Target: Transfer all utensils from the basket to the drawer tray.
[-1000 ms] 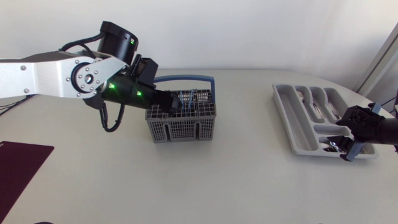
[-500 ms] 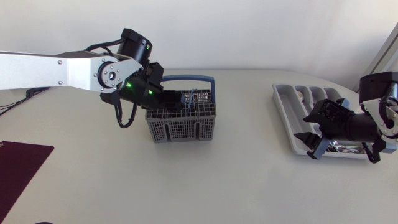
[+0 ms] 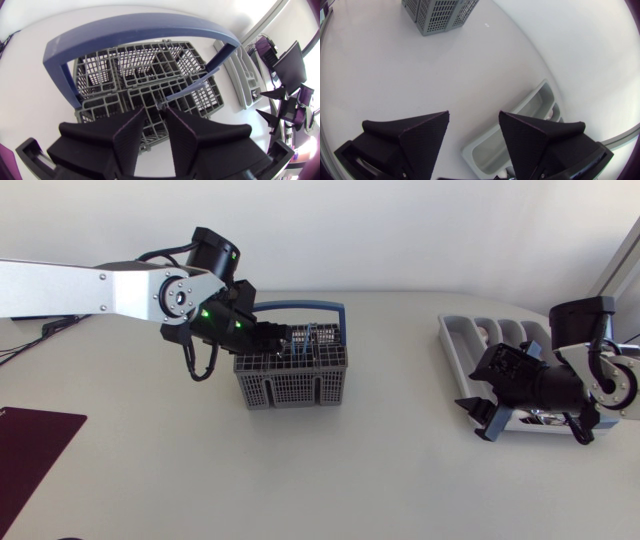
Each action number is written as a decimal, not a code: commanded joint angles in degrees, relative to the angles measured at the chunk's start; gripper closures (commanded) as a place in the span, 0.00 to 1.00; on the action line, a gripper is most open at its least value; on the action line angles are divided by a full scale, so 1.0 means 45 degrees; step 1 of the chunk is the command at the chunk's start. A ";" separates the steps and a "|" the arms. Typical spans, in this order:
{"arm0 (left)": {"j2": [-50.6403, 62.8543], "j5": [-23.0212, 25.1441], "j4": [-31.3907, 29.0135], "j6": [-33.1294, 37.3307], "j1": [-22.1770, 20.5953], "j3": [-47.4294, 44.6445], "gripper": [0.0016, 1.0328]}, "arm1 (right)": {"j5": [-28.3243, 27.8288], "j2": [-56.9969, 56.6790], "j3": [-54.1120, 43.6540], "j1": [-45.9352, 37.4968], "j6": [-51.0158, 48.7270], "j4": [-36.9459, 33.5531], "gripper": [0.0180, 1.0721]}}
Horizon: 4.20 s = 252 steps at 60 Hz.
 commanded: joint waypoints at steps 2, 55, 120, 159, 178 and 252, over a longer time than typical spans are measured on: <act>0.0314 -0.0069 -0.0070 -0.0306 0.0073 0.0407 0.76 | 0.0216 -0.0210 -0.0422 0.0264 0.0313 0.0052 0.30; 0.0314 0.1943 -0.0148 -0.0287 0.0425 0.0172 0.97 | 0.0763 -0.0933 -0.0715 0.0908 0.0411 -0.0026 0.30; -0.5057 0.6767 0.1219 0.0240 0.0581 -0.2132 0.97 | -0.1757 -0.3023 0.0340 0.2158 0.2462 -0.1998 0.29; -0.4784 0.6865 -0.0422 0.3014 -0.3579 -0.2269 0.97 | -0.5605 -0.3589 0.1004 0.4814 0.3516 -0.3776 0.29; -0.4803 0.6982 -0.0910 0.3639 -0.4067 -0.2367 0.97 | -0.5702 -0.3980 0.0516 0.6221 0.4473 -0.2799 0.43; -0.5116 0.7372 -0.1027 0.3678 -0.4087 -0.2015 0.31 | -0.4941 -0.3101 -0.0090 0.6709 0.4258 -0.2721 0.94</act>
